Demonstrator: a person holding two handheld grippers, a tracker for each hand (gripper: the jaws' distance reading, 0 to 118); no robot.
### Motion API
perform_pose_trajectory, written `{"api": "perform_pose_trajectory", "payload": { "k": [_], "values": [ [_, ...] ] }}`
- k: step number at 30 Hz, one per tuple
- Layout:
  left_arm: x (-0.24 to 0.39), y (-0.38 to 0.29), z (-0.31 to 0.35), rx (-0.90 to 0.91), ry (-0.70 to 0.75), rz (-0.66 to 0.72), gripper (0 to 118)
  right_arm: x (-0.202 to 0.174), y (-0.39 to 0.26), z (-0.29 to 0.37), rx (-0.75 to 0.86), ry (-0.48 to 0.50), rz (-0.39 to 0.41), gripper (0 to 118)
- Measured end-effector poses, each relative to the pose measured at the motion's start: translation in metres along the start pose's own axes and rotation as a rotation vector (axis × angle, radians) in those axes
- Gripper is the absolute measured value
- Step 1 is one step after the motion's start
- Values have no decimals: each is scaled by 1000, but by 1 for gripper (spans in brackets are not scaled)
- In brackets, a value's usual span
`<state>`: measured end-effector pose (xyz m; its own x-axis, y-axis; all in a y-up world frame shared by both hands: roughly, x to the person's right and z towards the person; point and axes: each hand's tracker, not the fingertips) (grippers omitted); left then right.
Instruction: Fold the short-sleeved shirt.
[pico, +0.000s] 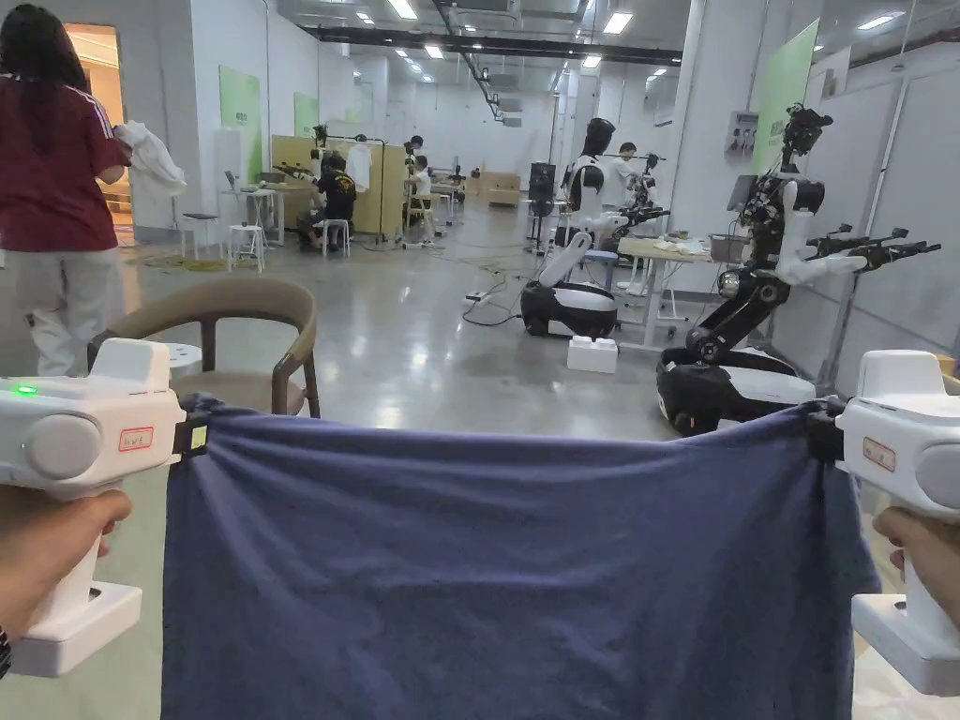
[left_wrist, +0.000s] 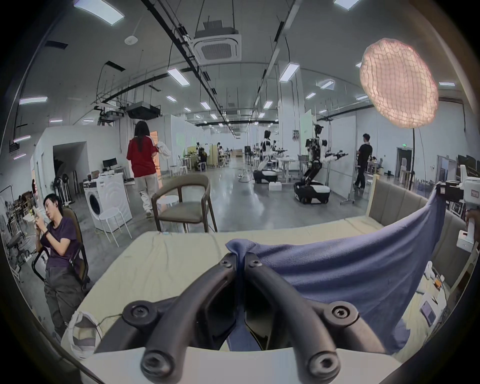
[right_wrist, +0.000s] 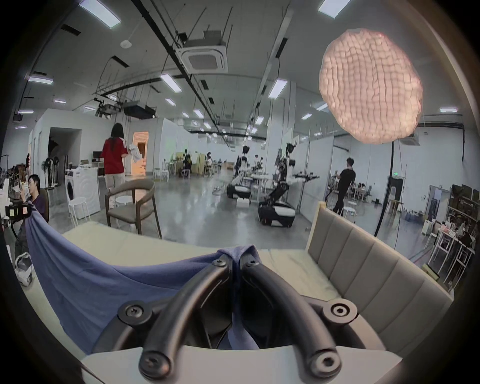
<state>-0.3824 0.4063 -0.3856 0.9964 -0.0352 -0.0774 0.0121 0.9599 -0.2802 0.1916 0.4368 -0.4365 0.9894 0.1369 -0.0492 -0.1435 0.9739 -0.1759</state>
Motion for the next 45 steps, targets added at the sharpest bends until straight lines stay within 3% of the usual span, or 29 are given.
{"api": "perform_pose_trajectory", "payload": {
  "k": [13,21,33,37,45],
  "values": [
    [-16,134,-19,99,38,10,0,7,138,-23,104,-14,-23,2],
    [-8,156,-44,110,87,-31,0,1,157,-61,114,-16,9,2],
    [-8,40,-79,-20,63,-8,0,-11,41,-74,-7,35,6,2],
    [-7,-21,-63,-49,41,17,0,-9,-13,-44,-48,55,-22,2],
    [-9,-122,11,-59,-16,88,0,0,-114,31,-120,55,32,2]
  ]
}}
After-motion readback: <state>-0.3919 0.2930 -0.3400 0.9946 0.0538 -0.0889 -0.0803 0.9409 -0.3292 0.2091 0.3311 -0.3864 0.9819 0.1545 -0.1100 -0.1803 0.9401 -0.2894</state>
